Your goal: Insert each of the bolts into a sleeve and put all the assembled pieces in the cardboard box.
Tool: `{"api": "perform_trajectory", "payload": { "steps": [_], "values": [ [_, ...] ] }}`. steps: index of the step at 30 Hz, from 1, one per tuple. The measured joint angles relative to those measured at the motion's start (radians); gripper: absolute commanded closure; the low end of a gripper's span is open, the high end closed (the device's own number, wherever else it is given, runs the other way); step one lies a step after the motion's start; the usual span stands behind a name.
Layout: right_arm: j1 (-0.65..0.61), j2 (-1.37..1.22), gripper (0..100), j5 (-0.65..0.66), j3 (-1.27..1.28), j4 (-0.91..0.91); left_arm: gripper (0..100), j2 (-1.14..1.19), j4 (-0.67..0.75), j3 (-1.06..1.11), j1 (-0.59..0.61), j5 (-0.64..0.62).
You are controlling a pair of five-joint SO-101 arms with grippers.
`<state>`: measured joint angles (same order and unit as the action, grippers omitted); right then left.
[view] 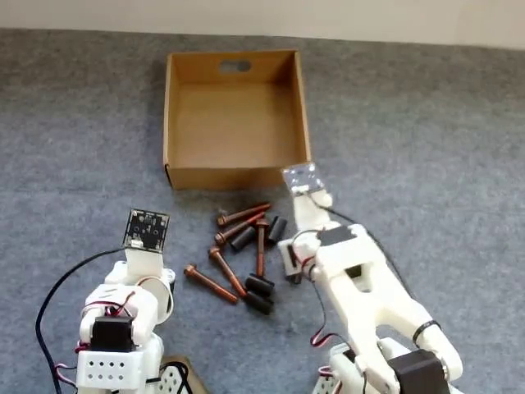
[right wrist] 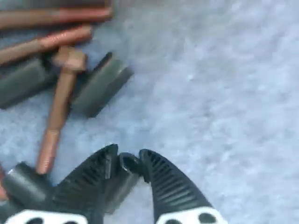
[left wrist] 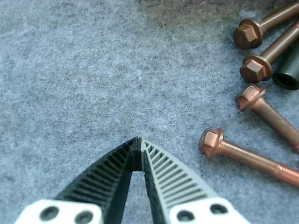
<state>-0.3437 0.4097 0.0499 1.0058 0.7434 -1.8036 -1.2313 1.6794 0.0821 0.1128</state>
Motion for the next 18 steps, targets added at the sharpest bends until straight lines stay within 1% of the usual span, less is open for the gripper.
{"api": "perform_trajectory", "payload": {
  "steps": [2, 6, 11, 15, 18],
  "values": [
    [0.031, 0.002, 98.7, 0.006, -0.023, 0.002, 99, 0.0, 0.0, 0.0, 0.0, 0.0],
    [0.048, 0.002, 96.5, 0.006, -0.054, 0.002, 99, 0.0, 0.0, 0.0, 0.0, 0.002],
    [0.046, 0.002, 79.7, 0.005, -0.061, 0.002, 99, 0.0, 0.0, 0.0, 0.0, 0.002],
    [0.046, 0.002, 80.5, 0.0, -0.061, 0.1, 99, 0.0, 0.0, 0.0, 0.0, 0.002],
    [0.046, 0.038, 81.7, 0.107, -0.061, 0.149, 99, 0.0, 0.0, 0.0, 0.0, 0.002]
  ]
}}
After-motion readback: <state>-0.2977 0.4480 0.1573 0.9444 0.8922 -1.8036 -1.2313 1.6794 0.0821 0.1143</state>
